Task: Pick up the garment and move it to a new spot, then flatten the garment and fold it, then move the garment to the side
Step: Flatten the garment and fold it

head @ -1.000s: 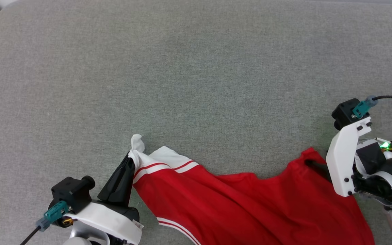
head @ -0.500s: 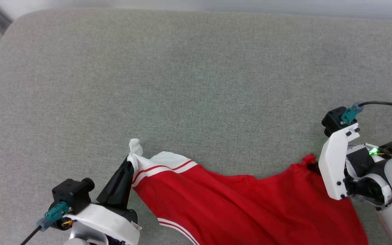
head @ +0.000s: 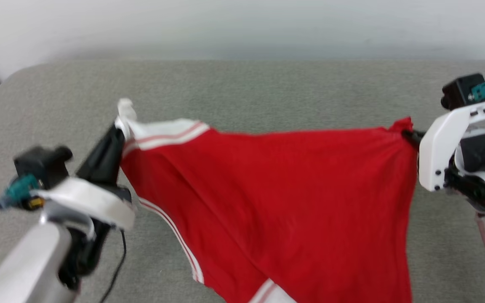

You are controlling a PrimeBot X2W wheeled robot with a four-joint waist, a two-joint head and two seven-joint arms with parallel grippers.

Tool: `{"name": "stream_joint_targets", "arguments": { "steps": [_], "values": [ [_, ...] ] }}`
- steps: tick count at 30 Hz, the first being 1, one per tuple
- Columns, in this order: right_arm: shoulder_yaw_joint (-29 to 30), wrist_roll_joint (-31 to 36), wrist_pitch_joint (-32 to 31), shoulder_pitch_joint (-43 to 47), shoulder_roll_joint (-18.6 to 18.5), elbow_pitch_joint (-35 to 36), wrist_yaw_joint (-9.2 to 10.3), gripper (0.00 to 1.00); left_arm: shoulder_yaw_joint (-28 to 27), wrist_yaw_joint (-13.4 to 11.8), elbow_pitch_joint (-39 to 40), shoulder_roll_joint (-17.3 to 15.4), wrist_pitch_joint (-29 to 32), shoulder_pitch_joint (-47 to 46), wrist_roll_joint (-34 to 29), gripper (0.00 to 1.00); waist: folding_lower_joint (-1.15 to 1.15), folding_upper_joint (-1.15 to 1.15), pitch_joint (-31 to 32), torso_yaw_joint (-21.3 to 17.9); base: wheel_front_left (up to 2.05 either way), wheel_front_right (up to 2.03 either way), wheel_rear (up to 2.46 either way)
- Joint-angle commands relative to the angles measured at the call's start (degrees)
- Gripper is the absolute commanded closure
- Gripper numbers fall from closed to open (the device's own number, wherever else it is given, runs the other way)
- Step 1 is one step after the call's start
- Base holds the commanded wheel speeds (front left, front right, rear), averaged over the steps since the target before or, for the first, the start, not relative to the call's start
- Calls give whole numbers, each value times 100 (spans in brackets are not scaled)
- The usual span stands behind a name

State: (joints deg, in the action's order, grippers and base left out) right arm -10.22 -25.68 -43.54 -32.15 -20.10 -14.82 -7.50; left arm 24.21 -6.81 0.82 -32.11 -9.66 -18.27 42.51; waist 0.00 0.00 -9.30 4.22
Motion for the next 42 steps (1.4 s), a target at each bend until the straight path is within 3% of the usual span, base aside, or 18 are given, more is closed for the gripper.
{"name": "stream_joint_targets", "arguments": {
  "steps": [1, 10, 15, 21, 29, 35, 42],
  "values": [
    [40, 63, 84, -162, 79, -86, 2, 100, -53, 57, -124, -17, 51, -265, 38, 100, 0, 0, 136, -160, 0, 0, 0],
    [323, 549, 1136, -1390, 339, -857, 2, 100, -103, 500, -1780, 275, 573, -2382, 204, 100, 0, 0, 64, -438, 0, 0, 0],
    [675, 910, 1769, -2337, 490, -1379, 3, 100, -188, 709, -2744, 388, 482, -3642, 117, 100, 0, 0, -227, -555, 0, 0, 0],
    [1118, 1345, 2424, -3542, 692, -1740, 6, 100, -321, 893, -3541, 388, 218, -5119, -61, 100, 0, 0, -776, -636, 0, 0, 0],
    [1384, 1752, 3006, -5194, 866, -1846, 6, 100, -438, 1014, -4007, 261, 20, -6977, -273, 100, 0, 0, -1871, -726, 0, 0, 0],
    [1311, 1893, 3259, -5888, 993, -2159, 5, 100, -399, 1192, -4363, 292, -139, -7638, -296, 100, 0, 0, -2530, -744, 0, 0, 0],
    [1063, 1816, 3432, -5886, 972, -2621, 5, 100, -272, 1375, -4930, 363, -263, -7486, -139, 100, 0, 0, -2896, -653, 0, 0, 0]
  ]
}}
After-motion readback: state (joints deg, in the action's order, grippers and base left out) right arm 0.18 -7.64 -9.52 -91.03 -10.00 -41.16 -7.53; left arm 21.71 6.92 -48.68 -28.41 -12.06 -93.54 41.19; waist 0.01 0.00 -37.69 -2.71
